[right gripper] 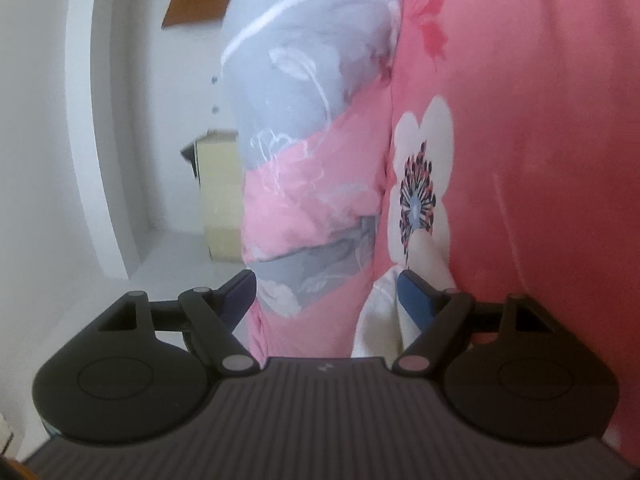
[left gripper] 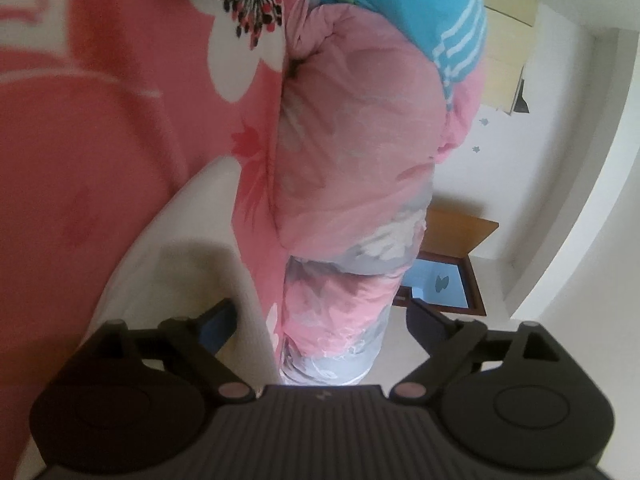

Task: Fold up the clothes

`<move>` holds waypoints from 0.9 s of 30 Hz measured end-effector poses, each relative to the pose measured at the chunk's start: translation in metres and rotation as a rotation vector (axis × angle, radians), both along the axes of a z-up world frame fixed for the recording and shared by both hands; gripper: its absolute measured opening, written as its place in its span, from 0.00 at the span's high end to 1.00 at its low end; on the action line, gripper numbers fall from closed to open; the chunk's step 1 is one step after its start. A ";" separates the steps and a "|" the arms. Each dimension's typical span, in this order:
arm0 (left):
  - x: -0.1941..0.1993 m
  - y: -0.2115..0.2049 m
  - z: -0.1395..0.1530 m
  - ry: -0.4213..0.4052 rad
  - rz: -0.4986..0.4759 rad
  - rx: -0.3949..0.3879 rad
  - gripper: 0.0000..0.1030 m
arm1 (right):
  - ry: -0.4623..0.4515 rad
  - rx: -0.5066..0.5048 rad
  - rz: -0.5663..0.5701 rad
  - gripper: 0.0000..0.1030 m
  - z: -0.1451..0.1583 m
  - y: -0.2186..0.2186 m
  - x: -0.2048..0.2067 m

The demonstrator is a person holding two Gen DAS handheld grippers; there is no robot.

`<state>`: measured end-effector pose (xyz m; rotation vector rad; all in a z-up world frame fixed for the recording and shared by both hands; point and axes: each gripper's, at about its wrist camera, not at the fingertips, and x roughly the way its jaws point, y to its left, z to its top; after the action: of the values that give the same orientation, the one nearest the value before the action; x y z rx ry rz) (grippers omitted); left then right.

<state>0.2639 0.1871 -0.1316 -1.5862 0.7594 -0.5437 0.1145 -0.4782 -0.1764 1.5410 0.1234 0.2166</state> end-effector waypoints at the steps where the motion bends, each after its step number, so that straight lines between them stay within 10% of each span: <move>1: -0.010 0.002 0.003 0.000 0.001 0.008 0.11 | 0.006 0.002 -0.008 0.23 0.002 0.002 -0.009; 15: -0.146 0.000 0.055 -0.164 -0.211 0.493 0.11 | 0.091 -0.112 0.145 0.22 0.045 0.082 -0.136; 21: -0.170 -0.019 0.031 -0.162 -0.201 0.625 0.12 | 0.283 -0.269 0.187 0.22 0.051 0.118 -0.154; 27: -0.160 -0.008 0.016 -0.162 -0.092 0.622 0.37 | 0.432 -0.403 0.054 0.23 0.052 0.113 -0.142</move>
<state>0.1039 0.1790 -0.1151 -0.9253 0.7851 -0.4384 -0.0274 -0.3656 -0.1240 1.1624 0.5195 -0.0995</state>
